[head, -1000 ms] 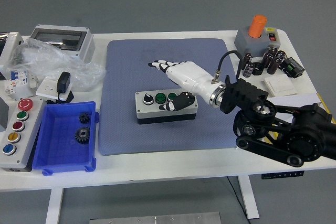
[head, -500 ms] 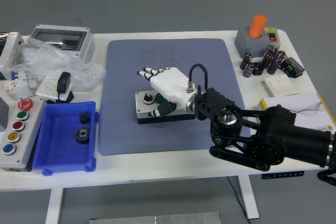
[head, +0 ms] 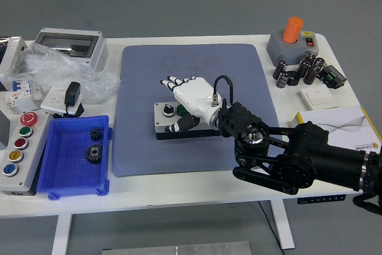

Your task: Pick up the button,place it on the desk,press the button,press the button

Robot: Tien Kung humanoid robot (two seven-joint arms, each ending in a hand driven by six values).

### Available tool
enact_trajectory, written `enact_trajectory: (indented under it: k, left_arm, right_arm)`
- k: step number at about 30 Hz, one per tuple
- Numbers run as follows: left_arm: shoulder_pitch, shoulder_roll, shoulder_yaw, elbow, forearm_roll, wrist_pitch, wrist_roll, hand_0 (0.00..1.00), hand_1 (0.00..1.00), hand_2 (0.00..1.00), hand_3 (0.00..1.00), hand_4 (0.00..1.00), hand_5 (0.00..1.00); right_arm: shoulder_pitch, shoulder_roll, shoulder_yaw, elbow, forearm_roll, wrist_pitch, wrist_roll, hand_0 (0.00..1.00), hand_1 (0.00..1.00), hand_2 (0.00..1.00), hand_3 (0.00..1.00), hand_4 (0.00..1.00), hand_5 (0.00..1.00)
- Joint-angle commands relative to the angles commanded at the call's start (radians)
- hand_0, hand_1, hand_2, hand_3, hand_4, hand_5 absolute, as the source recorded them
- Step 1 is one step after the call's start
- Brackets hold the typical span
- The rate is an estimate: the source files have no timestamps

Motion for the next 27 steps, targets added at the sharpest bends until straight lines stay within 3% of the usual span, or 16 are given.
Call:
enact_trajectory:
  k: [9,14,19,22,24,27]
  left_arm:
    - [0.0,-0.001,-0.015,-0.002,0.014,0.001,-0.001,0.659,0.691,0.643,0.645,0.745,0.434]
    - [0.001,-0.002,-0.019,-0.002,0.016,-0.001,0.0,0.659,0.69,0.642,0.645,0.746,0.429]
    - [0.002,-0.001,-0.025,-0.002,0.014,-0.001,0.002,0.659,0.691,0.641,0.645,0.747,0.428]
    - [0.007,0.0,-0.018,0.0,0.003,0.001,0.003,0.659,0.691,0.641,0.645,0.747,0.428]
    - [0.009,0.001,-0.014,0.001,-0.004,0.001,0.004,0.659,0.691,0.641,0.645,0.747,0.428]
    - [0.011,0.006,-0.013,0.002,-0.009,0.0,0.005,0.659,0.69,0.641,0.645,0.748,0.426]
  right_arm:
    - [-0.003,0.008,-0.01,-0.027,0.016,-0.009,0.001,0.768,0.868,0.998,0.998,0.998,0.473]
    - [-0.014,-0.032,0.017,0.033,0.044,-0.009,0.008,0.757,0.871,0.998,0.998,0.998,0.471]
    - [-0.081,-0.14,0.126,0.157,0.16,-0.106,0.066,0.754,0.87,0.998,0.998,0.998,0.473]
    - [-0.139,-0.217,0.221,0.248,0.216,-0.171,0.062,0.754,0.87,0.998,0.998,0.998,0.473]
    - [-0.176,-0.27,0.281,0.307,0.225,-0.175,0.035,0.754,0.87,0.998,0.998,0.998,0.473]
    - [-0.21,-0.358,0.361,0.399,0.196,-0.122,-0.025,0.724,0.839,0.998,0.998,0.998,0.479]
